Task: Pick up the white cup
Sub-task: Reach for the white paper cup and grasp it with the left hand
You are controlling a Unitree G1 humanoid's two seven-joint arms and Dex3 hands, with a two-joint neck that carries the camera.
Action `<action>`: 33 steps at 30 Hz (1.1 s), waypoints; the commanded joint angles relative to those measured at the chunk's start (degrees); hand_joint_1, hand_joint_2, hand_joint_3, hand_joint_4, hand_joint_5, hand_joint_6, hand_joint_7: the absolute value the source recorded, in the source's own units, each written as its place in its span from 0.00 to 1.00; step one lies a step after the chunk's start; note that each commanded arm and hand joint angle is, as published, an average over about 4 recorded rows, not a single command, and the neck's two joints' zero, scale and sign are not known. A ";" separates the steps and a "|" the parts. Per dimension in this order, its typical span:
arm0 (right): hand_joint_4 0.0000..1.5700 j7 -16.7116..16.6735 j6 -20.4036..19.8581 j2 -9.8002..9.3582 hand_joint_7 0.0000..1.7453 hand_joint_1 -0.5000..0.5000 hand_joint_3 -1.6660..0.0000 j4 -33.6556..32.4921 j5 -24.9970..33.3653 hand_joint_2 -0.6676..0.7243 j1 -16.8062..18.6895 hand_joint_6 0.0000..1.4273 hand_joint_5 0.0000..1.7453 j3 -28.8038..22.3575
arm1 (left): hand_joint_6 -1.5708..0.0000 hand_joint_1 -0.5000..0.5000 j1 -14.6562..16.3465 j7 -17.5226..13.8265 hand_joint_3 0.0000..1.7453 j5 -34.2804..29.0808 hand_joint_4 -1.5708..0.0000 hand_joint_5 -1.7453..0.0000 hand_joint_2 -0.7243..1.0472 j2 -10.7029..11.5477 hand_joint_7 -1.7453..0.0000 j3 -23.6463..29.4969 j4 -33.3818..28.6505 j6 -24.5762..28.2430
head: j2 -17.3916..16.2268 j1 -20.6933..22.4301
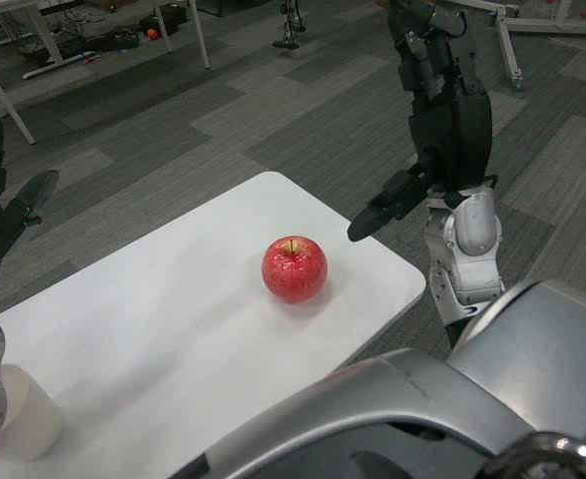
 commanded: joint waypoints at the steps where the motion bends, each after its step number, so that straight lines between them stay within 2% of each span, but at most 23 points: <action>1: 0.00 -2.09 -0.39 -7.81 0.36 0.08 0.33 4.61 0.42 0.32 -10.39 0.00 0.06 23.33 | 1.00 0.00 -0.81 2.10 0.05 -2.89 1.00 0.88 1.00 -1.71 0.88 0.90 -1.09 -0.81 | 3.63 11.60; 2: 0.00 -2.11 -0.39 -7.81 0.36 0.08 0.33 4.62 0.42 0.32 -10.39 0.00 0.06 23.31 | 1.00 0.00 -0.83 2.10 0.05 -2.89 1.00 0.88 1.00 -1.71 0.88 0.90 -1.08 -0.81 | 3.23 10.42; 3: 0.00 -2.11 -0.39 -7.81 0.36 0.08 0.33 4.65 0.42 0.32 -10.39 0.00 0.06 23.29 | 1.00 0.00 -0.87 2.10 0.05 -2.89 1.00 0.88 1.00 -1.74 0.88 0.90 -1.01 -0.81 | 2.06 6.88; 9: 0.00 -2.11 -0.39 -7.81 0.36 0.08 0.31 4.91 0.42 0.32 -10.41 0.00 0.06 23.27 | 1.00 0.00 -1.20 2.10 0.05 -2.91 1.00 0.88 1.00 -1.80 0.88 0.83 -0.53 -0.81 | 1.70 6.72; 19: 0.00 -2.15 -0.30 -7.81 0.36 0.09 0.33 5.68 0.42 0.32 -10.89 0.00 0.06 23.34 | 1.00 0.00 -1.95 2.10 0.05 -3.15 1.00 0.88 1.00 -1.80 0.88 0.72 0.90 -0.81 | 0.62 6.78; 23: 0.00 -2.15 -0.30 -7.81 0.36 0.10 0.33 5.99 0.42 0.32 -11.09 0.00 0.01 23.42 | 1.00 0.00 -2.19 2.10 0.05 -3.26 1.00 0.88 1.00 -1.80 0.88 0.72 1.40 -0.81 | -0.25 6.92; 29: 0.00 -2.15 -0.19 -8.08 0.36 0.08 0.33 6.08 0.42 0.32 -11.09 0.00 0.06 23.27 | 1.00 0.00 -2.34 2.10 0.05 -3.33 1.00 0.88 1.00 -1.82 0.88 0.81 1.78 -0.83 | -1.81 7.10; 33: 0.00 -2.15 -0.13 -8.39 0.36 0.08 0.33 5.99 0.42 0.27 -10.78 0.00 0.06 23.14 | 1.00 0.00 -2.37 2.10 0.03 -3.33 1.00 0.88 1.00 -1.89 0.88 0.94 1.87 -0.90 | -3.13 7.76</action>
